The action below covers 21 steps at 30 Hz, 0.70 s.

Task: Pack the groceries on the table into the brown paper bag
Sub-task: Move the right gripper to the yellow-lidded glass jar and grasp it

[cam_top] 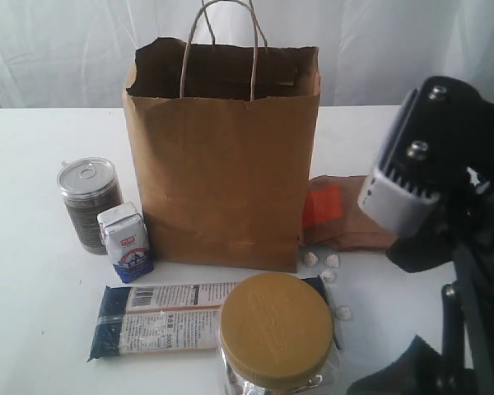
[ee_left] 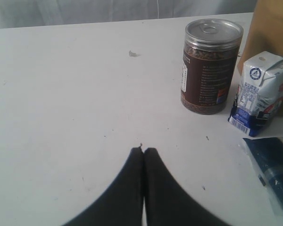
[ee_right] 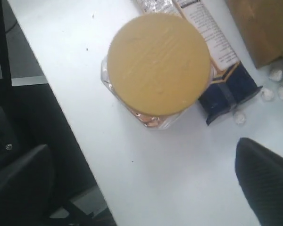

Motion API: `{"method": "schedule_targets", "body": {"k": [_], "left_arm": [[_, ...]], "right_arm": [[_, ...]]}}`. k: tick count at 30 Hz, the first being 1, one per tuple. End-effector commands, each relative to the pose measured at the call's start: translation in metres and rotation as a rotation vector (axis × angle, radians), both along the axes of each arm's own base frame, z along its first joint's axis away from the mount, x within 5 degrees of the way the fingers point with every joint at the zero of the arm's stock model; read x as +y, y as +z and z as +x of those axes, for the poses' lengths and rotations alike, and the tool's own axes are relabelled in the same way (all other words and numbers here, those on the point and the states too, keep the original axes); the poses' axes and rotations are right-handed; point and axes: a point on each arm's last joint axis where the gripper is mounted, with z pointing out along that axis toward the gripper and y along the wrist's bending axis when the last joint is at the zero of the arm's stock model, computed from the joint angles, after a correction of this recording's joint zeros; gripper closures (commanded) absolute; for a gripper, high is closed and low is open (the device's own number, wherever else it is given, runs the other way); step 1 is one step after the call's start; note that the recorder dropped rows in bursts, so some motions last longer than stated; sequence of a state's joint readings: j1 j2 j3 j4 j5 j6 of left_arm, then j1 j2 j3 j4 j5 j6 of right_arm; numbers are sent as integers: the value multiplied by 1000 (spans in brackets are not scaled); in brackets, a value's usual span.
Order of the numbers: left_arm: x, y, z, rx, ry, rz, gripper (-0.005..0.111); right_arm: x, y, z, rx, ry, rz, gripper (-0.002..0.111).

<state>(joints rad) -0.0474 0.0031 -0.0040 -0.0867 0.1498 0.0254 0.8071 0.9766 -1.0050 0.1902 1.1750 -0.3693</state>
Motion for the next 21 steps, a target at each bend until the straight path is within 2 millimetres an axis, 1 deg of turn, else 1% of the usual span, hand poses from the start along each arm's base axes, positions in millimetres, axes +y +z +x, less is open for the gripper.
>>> {"method": "schedule_targets", "body": {"k": [1,6,10,14,17,21], "left_arm": [[-1,-1,0,2,-5,-9,107],[-1,-1,0,2,-5,-9,107],[-1,-1,0,2,-5,-9,107],[-1,-1,0,2,-5,-9,107],[-1,-1,0,2,-5,-9,107],[-1,-1,0,2,-5,-9,107]], "right_arm": [[22,2,7,-5,26,-63,12],[54,-8,19,47,73,-137,12],[68,-17,28,72,74,-148,12],[74,-23,30,99,78,-158,12],[75,-23,32,76,75,-148,12],[75,-23,39,11,44,-162,5]]}}
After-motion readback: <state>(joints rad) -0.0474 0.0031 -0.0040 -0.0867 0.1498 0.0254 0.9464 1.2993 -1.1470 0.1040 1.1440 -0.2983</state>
